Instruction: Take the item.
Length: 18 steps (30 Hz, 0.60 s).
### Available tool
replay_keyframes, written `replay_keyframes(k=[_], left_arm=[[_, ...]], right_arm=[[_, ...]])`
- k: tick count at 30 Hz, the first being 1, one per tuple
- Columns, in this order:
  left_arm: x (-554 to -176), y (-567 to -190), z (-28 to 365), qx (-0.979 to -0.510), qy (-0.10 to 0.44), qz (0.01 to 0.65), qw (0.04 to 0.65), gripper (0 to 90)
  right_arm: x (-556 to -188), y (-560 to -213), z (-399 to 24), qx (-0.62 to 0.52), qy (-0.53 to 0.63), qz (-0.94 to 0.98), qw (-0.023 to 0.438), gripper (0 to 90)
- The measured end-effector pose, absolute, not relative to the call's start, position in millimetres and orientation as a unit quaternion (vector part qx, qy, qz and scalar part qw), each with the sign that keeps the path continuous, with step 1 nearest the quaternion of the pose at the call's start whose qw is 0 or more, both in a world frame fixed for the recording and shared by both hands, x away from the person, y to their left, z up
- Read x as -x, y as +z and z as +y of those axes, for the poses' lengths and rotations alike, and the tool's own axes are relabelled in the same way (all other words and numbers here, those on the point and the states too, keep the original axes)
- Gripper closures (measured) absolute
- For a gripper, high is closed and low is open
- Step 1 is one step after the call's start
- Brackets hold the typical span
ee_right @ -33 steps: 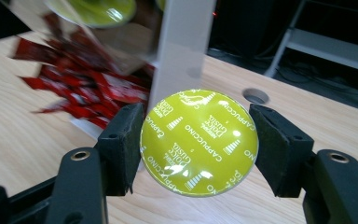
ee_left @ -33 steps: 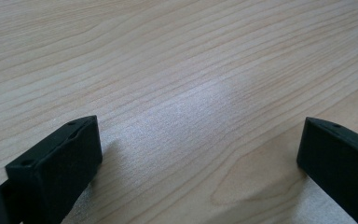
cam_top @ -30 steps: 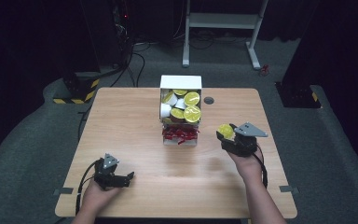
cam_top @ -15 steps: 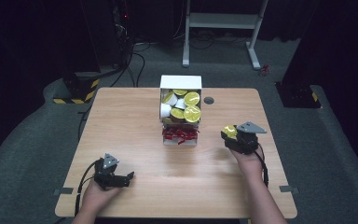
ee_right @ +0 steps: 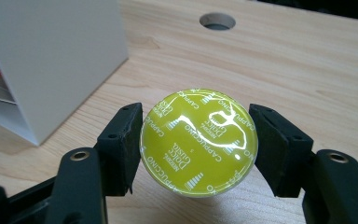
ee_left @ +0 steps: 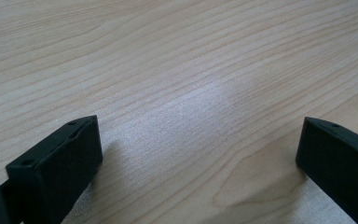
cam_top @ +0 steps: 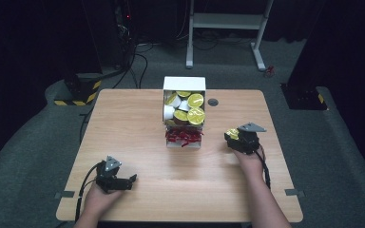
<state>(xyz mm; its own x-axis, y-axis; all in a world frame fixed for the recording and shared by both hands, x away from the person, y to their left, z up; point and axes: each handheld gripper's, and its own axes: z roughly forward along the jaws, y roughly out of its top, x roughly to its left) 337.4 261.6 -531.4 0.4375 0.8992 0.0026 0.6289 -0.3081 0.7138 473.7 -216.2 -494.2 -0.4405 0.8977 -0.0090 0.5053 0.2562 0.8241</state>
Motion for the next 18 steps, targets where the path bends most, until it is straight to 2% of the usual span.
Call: replay_keyframes(k=[18], left_arm=[[-337.4,-531.5,261.6,-0.782,0.207,0.489,0.328,0.7]], right_arm=[[-480.6,-510.5,-211.5,-0.469,0.353,0.771,0.246,38.3]])
